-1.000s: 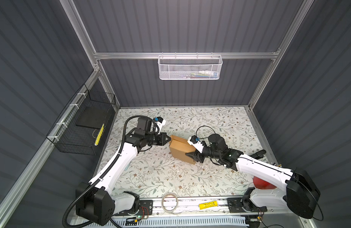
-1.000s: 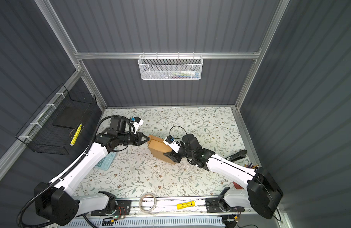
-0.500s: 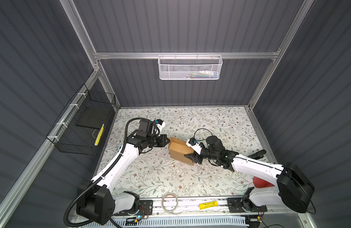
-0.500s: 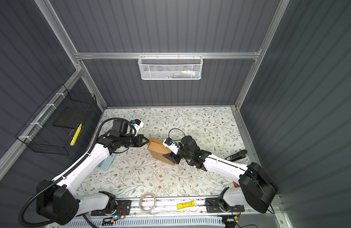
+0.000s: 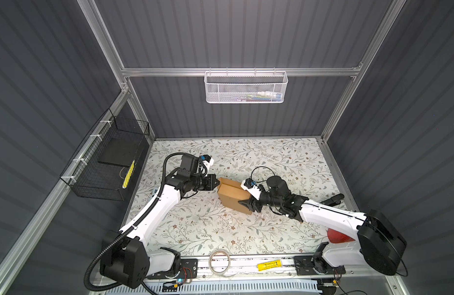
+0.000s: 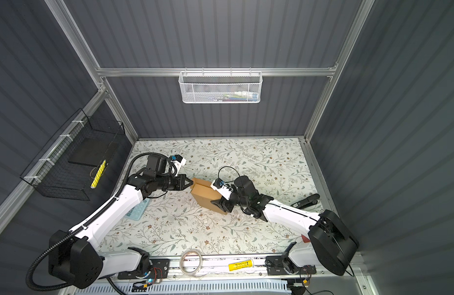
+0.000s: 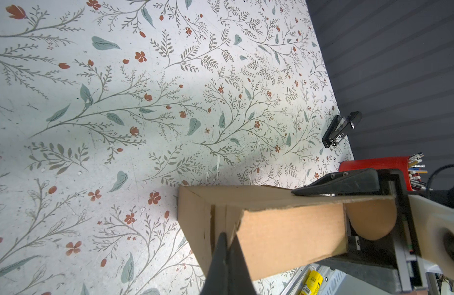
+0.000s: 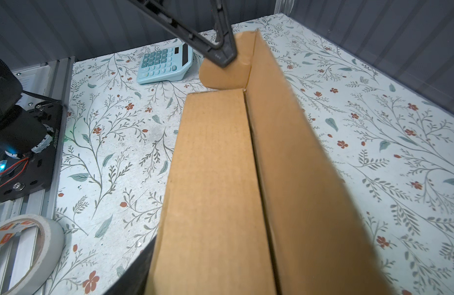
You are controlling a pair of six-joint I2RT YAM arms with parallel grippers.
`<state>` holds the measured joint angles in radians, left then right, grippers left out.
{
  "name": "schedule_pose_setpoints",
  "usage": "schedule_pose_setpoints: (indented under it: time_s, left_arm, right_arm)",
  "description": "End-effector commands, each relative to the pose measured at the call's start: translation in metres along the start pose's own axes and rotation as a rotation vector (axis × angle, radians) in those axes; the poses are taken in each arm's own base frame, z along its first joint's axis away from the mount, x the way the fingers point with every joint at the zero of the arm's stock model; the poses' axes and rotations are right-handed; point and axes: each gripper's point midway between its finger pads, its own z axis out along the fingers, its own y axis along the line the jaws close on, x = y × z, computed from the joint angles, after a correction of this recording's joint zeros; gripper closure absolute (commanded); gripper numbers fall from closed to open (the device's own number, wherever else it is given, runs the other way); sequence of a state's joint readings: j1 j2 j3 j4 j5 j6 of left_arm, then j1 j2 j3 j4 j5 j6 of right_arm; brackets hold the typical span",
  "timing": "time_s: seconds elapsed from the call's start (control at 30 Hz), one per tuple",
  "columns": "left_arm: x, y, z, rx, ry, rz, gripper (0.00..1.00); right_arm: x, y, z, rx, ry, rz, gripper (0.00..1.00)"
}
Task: Assemble paper box
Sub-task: Fold and tuck the lid into the gap.
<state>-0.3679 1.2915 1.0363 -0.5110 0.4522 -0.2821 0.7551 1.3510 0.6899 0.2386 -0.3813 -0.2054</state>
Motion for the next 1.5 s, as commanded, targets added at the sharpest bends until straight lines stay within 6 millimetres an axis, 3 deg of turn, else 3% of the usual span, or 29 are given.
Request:
schedule_pose_setpoints:
  time_s: [0.0, 0.67, 1.47]
  left_arm:
    - [-0.001, -0.001, 0.001, -0.002, 0.004, -0.015, 1.00]
    - [0.003, -0.001, 0.003, 0.001, -0.004, -0.058, 1.00]
    - [0.025, 0.026, 0.010, -0.128, -0.081, -0.040, 1.00]
  right_arm:
    - [0.006, 0.002, 0.001, -0.010, 0.014, 0.010, 0.38]
    - [0.022, 0.003, 0.005, 0.002, 0.047, 0.010, 0.41]
    - [0.019, 0.004, 0.005, -0.003, 0.037, 0.021, 0.46]
